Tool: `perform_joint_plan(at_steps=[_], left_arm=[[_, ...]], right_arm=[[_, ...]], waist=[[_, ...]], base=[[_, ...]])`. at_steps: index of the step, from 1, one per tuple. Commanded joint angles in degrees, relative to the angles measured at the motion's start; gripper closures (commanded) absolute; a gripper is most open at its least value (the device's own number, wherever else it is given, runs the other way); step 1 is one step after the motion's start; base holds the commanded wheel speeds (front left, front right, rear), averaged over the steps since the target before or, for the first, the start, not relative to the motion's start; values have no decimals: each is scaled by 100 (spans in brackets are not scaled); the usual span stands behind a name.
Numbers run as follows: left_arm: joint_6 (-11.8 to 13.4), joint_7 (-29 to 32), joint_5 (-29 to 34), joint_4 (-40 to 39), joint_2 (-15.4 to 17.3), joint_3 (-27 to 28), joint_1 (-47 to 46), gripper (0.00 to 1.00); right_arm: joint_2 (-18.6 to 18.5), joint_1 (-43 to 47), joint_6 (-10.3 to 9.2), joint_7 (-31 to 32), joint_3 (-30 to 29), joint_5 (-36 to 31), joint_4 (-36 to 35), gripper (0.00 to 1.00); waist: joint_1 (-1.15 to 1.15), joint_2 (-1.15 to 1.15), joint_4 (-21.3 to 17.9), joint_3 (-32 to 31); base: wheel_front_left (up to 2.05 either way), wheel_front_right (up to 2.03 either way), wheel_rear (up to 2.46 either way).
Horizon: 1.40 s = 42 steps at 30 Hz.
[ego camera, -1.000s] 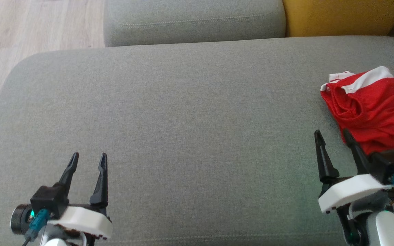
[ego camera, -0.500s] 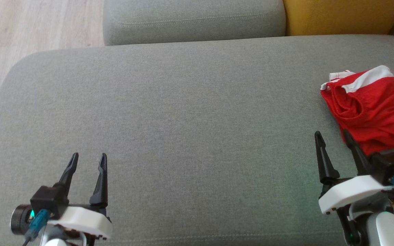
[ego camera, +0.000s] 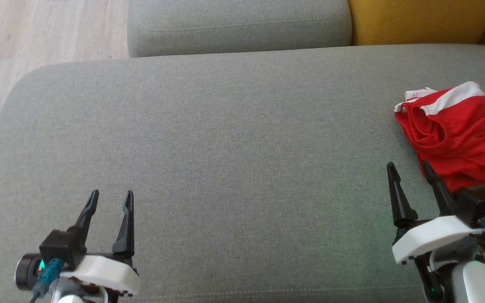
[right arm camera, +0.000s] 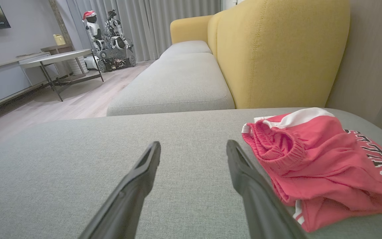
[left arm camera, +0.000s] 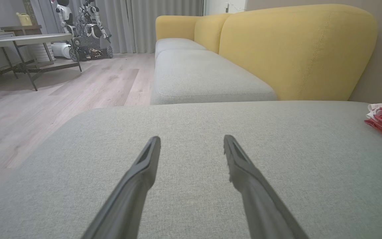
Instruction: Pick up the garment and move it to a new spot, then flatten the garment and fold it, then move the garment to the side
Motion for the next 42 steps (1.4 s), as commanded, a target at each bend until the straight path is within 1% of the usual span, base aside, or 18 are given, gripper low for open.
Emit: perform_joint_plan(at_steps=[1, 9, 10, 13, 42], left_arm=[[56, -32, -27, -163, 134, 223, -280, 0], [81, -42, -24, -145, 149, 194, -300, 0], [36, 0, -1, 29, -9, -30, 1, 100], [27, 7, -46, 233, -89, -65, 62, 100], [-343, 380, -1771, 443, -305, 398, -171, 100]], right_arm=[[-16, -200, -4, 19, 128, 37, -184, 0], [-16, -189, -4, 37, 130, 51, -189, 0], [0, 1, 1, 13, 5, 35, 36, 100], [6, 45, 1, 13, 17, 82, 271, 100], [1, -120, 0, 42, -115, 1963, 506, 100]], waist=[[0, 0, -8, -6], [0, 0, 0, -20], [0, 0, -1, -20], [0, 0, -1, -21], [0, 0, -6, -31]], base=[[0, 0, 0], [0, 0, 0], [0, 0, 0], [0, 0, 0], [0, 0, 0]])
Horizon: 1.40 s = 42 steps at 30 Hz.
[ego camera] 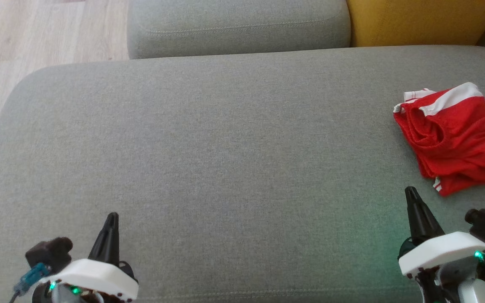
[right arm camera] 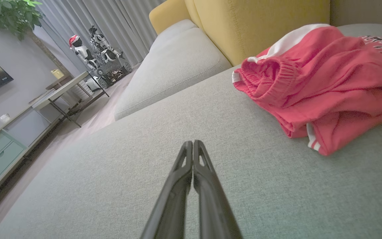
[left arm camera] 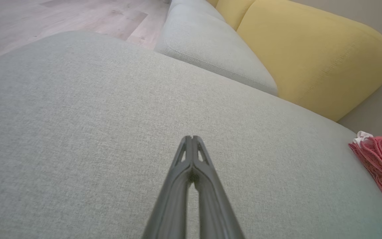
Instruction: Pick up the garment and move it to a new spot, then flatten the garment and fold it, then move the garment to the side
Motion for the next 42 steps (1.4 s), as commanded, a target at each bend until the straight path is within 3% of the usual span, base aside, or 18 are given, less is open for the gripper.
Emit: perform_joint_plan(at_steps=[1, 42], left_arm=[[-41, 39, -175, -143, 48, 190, -290, 100], [-584, 641, -2621, 109, -331, 946, -613, 100]], right_arm=[[-13, -329, -1, 26, -11, 208, -151, 100], [-20, -571, -3, 65, -202, 2950, 194, 100]], waist=[[0, 0, 0, -1], [0, 0, -8, -15]], base=[[0, 0, 0], [0, 0, 0]])
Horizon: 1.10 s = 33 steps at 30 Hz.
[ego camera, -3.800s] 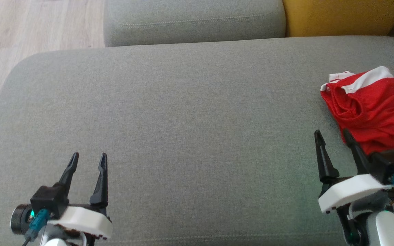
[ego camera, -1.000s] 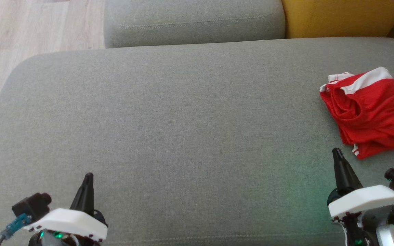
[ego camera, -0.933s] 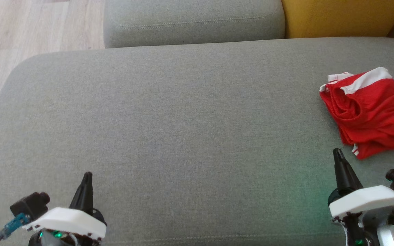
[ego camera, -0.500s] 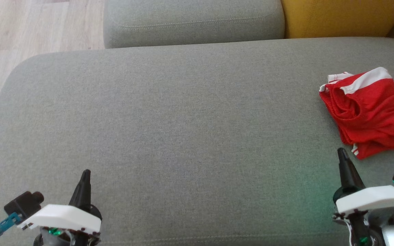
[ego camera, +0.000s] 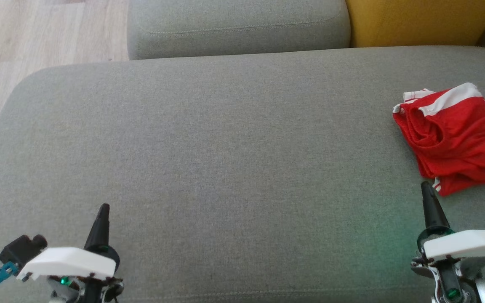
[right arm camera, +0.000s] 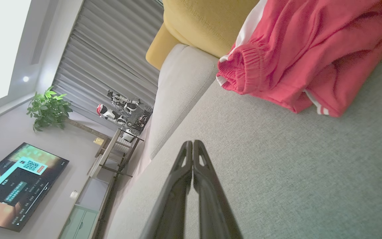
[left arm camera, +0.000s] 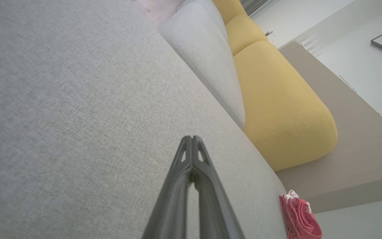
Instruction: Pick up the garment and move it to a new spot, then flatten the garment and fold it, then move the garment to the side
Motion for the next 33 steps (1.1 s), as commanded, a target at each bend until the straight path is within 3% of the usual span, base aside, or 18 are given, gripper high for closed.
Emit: perform_joint_plan(at_steps=[1, 33], left_arm=[[-60, 46, -172, -134, 33, 245, -347, 100], [-470, 533, -1988, 69, -281, 855, -597, 100]], right_arm=[[-22, -352, -2, 15, 26, 208, -154, 100], [-27, -536, -3, 44, -118, 2281, 107, 100]], waist=[[0, 0, 0, 0], [0, 0, -6, -11]], base=[[0, 0, 0], [0, 0, 0]])
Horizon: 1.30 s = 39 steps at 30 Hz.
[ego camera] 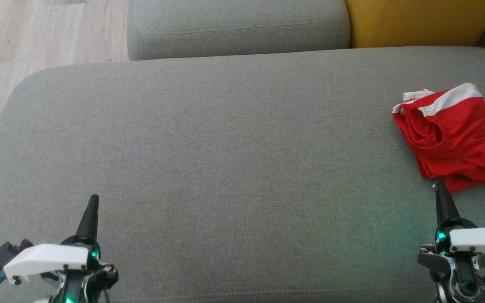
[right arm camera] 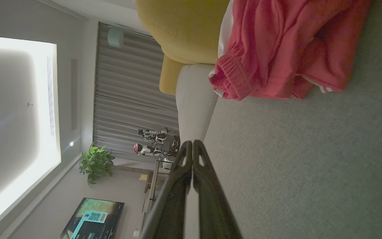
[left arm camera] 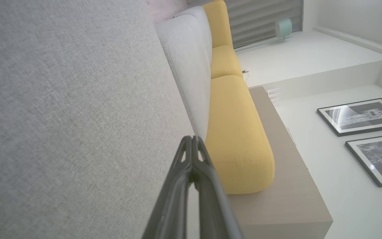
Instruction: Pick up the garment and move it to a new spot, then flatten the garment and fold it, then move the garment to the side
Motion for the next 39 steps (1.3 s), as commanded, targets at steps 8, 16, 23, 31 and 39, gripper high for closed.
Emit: perform_joint_plan(at_steps=[8, 16, 23, 31, 39], left_arm=[[-157, 157, -522, -113, -36, 355, -437, 100], [-263, 286, -988, -60, -120, 517, -502, 100], [-345, 388, -1348, -19, -186, 645, -552, 100], [-345, 399, -1337, -19, -196, 658, -553, 100], [-345, 407, -1329, -18, -203, 669, -554, 100]], right_arm=[[-29, -341, -4, 26, 36, 611, -96, 100], [-30, -388, -4, 34, -2, 1147, -28, 100], [-31, -425, -4, 39, -31, 1563, 24, 100], [-31, -425, -4, 39, -31, 1563, 24, 100], [-31, -425, -4, 39, -30, 1563, 24, 100]], waist=[[0, 0, -1, -3], [0, 0, -3, -6], [0, 0, -4, -8], [0, 0, -4, -8], [0, 0, -4, -8]], base=[[0, 0, 0], [0, 0, 0], [0, 0, 0], [0, 0, 0], [0, 0, 0]])
